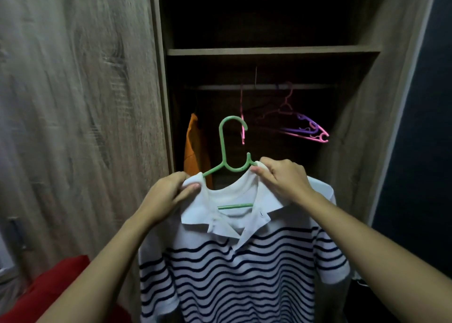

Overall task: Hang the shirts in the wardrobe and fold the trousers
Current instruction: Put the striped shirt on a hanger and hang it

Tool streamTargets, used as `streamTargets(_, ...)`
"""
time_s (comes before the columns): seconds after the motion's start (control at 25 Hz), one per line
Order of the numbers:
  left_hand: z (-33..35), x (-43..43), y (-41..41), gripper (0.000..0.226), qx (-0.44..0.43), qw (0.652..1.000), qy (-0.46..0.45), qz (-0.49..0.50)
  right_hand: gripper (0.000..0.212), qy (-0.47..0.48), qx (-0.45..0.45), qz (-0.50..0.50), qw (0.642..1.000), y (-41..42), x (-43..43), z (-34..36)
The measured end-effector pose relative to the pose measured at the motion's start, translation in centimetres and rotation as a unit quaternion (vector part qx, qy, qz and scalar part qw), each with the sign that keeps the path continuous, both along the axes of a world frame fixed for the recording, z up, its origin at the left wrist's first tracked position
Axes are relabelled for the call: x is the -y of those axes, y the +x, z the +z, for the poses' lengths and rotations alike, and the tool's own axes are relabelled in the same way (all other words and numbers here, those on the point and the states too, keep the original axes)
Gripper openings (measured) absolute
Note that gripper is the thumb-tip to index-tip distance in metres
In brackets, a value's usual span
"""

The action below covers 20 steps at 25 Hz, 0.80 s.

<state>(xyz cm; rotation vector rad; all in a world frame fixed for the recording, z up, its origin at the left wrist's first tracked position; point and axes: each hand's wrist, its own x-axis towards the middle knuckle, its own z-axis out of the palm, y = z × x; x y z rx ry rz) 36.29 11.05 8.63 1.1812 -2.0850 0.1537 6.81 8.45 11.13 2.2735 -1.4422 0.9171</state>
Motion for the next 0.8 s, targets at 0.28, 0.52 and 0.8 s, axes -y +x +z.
streamTargets(0.28,0.7,0.1,2.3,0.023,-0.066,0.997,-0.041,0.003,0.064,0.041,-0.019,0.011,0.999,-4.9,0.2,0.0)
streamTargets(0.52,1.6,0.3,2.8,0.011,-0.089,0.993,-0.046,-0.059,0.047,0.052,0.027,0.03,0.998,-4.7,0.5,0.1)
streamTargets(0.8,1.5,0.3,6.1,0.037,-0.127,0.991,0.002,0.034,0.052,-0.044,0.121,-0.035,0.991,-4.8,0.1,1.1)
